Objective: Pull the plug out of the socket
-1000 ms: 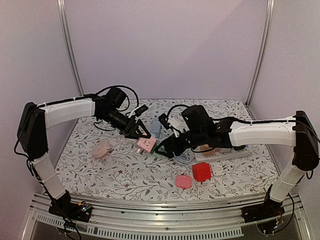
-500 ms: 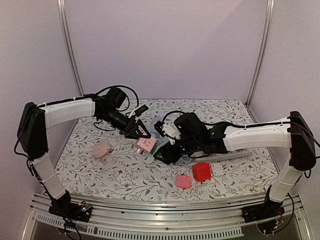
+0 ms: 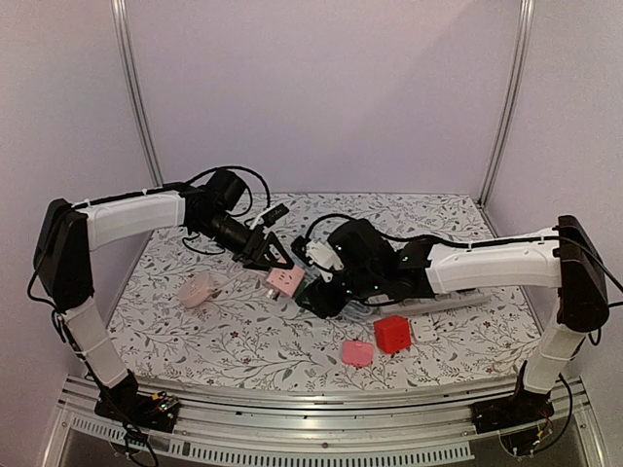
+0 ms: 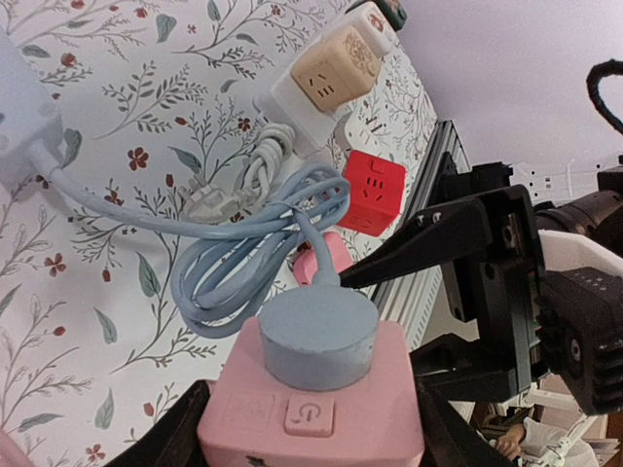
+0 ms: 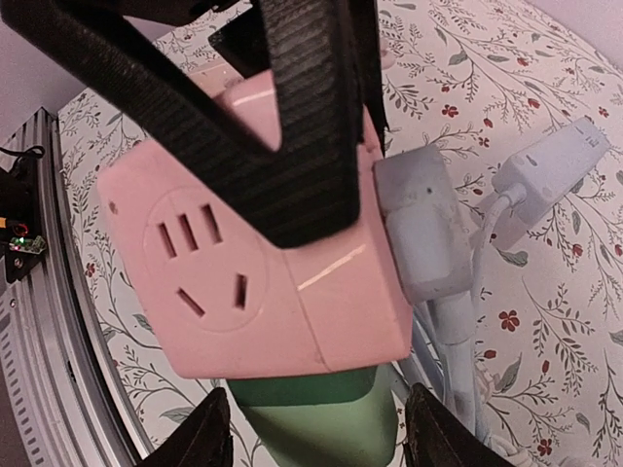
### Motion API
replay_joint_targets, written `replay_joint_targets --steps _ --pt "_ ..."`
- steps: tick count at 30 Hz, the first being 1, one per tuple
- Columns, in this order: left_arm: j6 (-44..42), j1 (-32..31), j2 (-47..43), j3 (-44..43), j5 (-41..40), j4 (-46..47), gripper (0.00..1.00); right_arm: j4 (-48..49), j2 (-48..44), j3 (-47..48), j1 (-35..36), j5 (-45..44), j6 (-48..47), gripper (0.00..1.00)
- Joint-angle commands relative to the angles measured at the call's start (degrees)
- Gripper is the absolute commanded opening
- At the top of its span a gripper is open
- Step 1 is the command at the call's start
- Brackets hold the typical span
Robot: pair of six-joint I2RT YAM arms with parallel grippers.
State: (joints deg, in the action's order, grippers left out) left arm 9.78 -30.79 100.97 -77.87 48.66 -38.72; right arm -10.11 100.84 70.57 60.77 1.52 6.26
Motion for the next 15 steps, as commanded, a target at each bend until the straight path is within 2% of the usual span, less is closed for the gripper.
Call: replay_joint_targets --steps 1,7,15 --pt "-0.88 -0.94 -0.36 -2.73 4.39 1.33 0.27 -2.39 1.70 2.09 0.98 -1.24 -1.97 0.60" --pt "-1.03 -0.94 -0.38 -2.81 4.82 1.20 0.27 -3.12 2.41 2.60 1.12 -3.74 -2.90 0.58" --pt "-1.50 -1.11 0.28 -2.98 4.90 0.59 0.27 -4.05 2.18 3.06 1.22 -5.07 -4.85 0.37"
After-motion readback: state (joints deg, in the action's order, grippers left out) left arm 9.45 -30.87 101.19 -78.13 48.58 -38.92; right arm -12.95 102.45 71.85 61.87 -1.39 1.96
